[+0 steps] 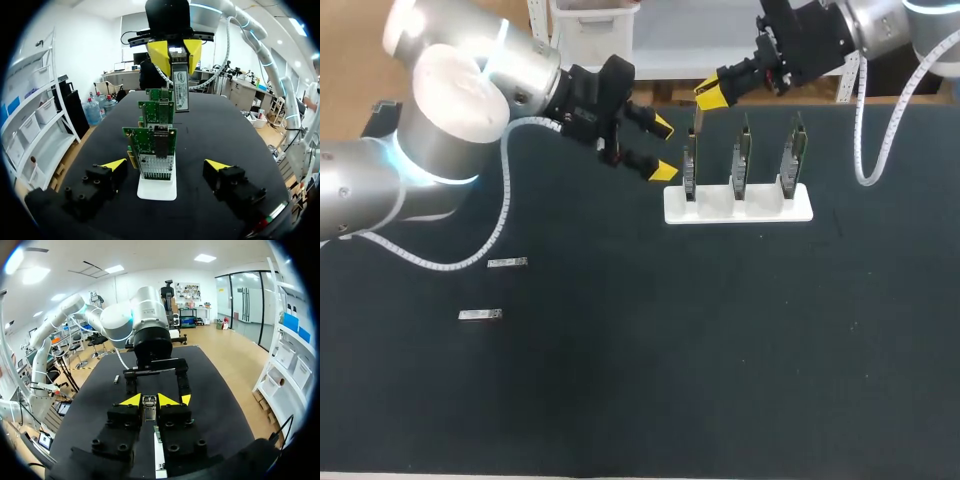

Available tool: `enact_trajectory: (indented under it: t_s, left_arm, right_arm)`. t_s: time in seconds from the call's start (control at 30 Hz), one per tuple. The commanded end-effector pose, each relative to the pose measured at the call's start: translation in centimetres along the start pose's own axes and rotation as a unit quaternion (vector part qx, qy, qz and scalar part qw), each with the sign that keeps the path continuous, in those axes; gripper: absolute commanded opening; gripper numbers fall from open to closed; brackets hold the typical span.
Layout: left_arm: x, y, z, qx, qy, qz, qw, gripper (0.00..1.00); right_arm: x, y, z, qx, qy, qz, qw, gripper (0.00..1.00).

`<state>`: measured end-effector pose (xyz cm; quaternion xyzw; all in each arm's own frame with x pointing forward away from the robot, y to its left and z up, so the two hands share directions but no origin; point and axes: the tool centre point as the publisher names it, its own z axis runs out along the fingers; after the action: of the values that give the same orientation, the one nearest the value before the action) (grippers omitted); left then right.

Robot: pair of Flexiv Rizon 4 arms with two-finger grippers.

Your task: Pick up the optical module with the left hand, and insert it into the network port with the right hand.

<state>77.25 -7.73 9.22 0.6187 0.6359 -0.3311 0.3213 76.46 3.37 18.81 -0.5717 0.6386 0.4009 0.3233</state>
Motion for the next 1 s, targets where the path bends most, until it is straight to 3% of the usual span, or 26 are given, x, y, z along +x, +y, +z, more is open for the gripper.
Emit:
enact_trajectory:
  t_s: [0.03,1.0]
  left_arm:
    - [-0.07,0.58,0.06,0.005,0.005,0.001,1.000,1.00]
    - [0.06,0.31,0.01,0.017,0.020,0.010,1.000,1.00]
  right_arm:
    - [0.08,0.00,0.05,0.001,-0.002,0.000,1.000,0.00]
    - [0.13,0.06,0.19,0.004,0.004,-0.001,1.000,0.00]
